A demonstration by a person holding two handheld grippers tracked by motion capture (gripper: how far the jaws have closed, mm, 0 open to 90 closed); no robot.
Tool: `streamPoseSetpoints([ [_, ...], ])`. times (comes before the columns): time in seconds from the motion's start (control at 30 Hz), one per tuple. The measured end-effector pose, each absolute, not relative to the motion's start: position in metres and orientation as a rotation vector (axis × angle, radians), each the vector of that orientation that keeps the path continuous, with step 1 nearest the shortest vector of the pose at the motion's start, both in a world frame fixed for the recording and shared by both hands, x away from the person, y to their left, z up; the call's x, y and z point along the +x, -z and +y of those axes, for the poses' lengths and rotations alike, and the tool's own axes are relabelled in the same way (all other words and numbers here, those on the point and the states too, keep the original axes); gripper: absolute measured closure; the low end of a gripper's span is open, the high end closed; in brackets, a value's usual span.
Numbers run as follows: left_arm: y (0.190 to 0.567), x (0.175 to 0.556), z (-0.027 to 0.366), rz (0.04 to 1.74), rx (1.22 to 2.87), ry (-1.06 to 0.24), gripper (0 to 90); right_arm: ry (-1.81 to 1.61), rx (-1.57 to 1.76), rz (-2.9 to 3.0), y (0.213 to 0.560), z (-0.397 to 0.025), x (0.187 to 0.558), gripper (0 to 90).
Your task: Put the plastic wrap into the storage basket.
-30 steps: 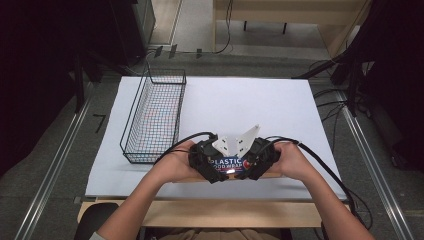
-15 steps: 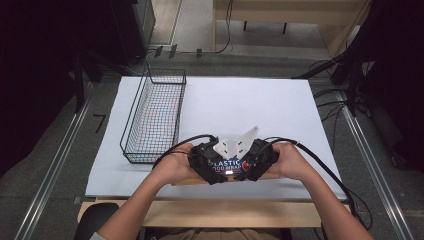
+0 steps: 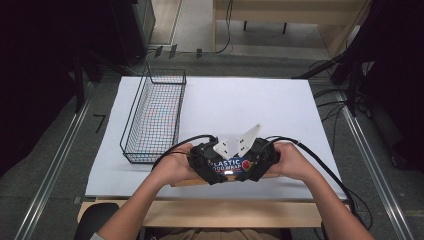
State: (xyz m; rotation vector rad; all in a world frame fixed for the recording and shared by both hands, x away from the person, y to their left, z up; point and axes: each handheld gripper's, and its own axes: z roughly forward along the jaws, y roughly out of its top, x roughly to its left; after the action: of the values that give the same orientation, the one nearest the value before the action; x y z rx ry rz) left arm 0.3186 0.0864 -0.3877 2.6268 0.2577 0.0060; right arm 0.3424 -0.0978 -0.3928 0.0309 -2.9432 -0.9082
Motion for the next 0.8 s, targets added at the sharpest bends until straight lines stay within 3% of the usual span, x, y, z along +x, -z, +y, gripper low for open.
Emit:
streamPoseSetpoints([
  [0.5, 0.387, 0.320, 0.090, 0.301, 2.628, 0.009, 40.2, 0.956, -0.039, -2.962, 0.380, -0.113, 0.345, 23.8],
  [0.8, 0.385, 0.322, 0.094, 0.333, 2.629, 0.015, 40.2, 1.044, -0.099, -2.976, 0.366, -0.132, 0.345, 23.6],
])
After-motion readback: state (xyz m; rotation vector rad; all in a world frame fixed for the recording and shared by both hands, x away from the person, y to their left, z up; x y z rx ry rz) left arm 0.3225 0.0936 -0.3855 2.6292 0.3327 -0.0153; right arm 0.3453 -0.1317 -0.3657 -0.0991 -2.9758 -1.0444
